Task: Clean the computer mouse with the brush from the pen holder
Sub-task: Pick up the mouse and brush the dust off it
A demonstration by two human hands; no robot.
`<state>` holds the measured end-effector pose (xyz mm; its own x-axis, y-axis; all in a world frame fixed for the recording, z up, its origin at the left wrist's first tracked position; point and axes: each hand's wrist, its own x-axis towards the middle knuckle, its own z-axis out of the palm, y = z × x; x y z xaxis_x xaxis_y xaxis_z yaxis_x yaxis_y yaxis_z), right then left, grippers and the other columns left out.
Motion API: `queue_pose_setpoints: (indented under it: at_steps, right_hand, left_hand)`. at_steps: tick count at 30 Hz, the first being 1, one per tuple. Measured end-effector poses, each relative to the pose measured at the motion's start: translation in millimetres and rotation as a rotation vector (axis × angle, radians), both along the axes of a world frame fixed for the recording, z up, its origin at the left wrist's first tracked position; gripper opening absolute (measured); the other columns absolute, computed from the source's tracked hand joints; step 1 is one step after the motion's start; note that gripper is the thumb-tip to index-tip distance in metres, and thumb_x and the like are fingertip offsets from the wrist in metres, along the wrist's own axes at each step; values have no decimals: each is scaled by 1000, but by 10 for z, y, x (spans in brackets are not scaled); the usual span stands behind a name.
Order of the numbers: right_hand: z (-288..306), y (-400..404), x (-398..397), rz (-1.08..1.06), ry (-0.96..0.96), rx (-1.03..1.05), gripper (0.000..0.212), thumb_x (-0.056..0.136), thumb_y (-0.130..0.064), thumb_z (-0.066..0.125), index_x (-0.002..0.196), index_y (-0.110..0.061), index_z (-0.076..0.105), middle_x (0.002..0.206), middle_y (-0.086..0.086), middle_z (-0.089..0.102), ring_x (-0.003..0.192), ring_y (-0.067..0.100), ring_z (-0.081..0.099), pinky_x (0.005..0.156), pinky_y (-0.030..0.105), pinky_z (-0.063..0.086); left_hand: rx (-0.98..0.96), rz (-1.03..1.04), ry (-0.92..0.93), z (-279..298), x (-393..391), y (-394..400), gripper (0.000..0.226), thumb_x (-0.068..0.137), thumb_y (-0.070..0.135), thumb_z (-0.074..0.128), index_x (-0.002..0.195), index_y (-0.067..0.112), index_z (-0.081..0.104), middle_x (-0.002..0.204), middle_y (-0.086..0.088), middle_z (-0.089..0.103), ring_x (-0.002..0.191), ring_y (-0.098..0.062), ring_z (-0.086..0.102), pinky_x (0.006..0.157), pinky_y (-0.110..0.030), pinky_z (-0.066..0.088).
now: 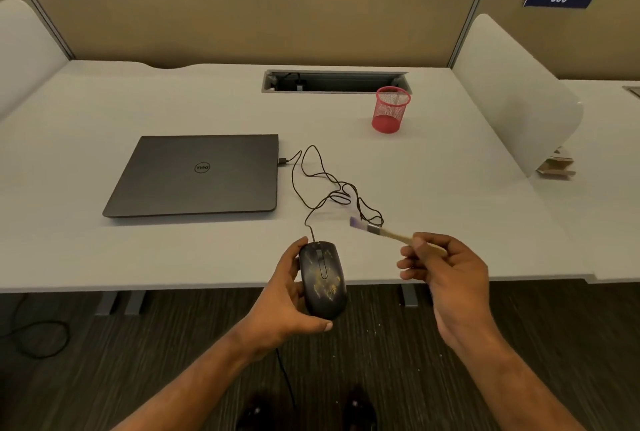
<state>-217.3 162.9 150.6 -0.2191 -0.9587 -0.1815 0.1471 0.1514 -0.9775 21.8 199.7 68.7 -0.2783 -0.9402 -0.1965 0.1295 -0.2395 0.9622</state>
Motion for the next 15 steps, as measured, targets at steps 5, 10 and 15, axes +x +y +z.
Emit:
queue_pose_setpoints:
  at_steps: [5, 10, 15]
  right_hand:
    - [50, 104, 6, 14, -58, -57, 17, 72, -23, 71, 87, -17, 77, 77, 11, 73, 64, 20, 68, 55, 25, 57]
    - [38, 151, 65, 27, 106, -119, 22, 78, -32, 66, 91, -15, 70, 77, 8, 73, 66, 20, 69, 54, 23, 57]
    - [37, 222, 133, 131, 248, -229, 26, 94, -32, 49, 99, -7, 54, 79, 10, 73, 66, 27, 69, 56, 29, 57]
  left_hand:
    - [8, -5, 7, 14, 35, 89, 123, 57, -8, 89, 145, 52, 28, 150, 12, 40, 129, -15, 58, 93, -40, 57]
    - [17, -11, -5, 6, 53, 110, 123, 56, -10, 89, 145, 51, 29, 148, 9, 42, 128, -12, 58, 92, -37, 57]
    - [34, -19, -1, -11, 67, 125, 124, 54, -9, 89, 145, 49, 28, 148, 7, 41, 129, -14, 57, 93, -41, 58]
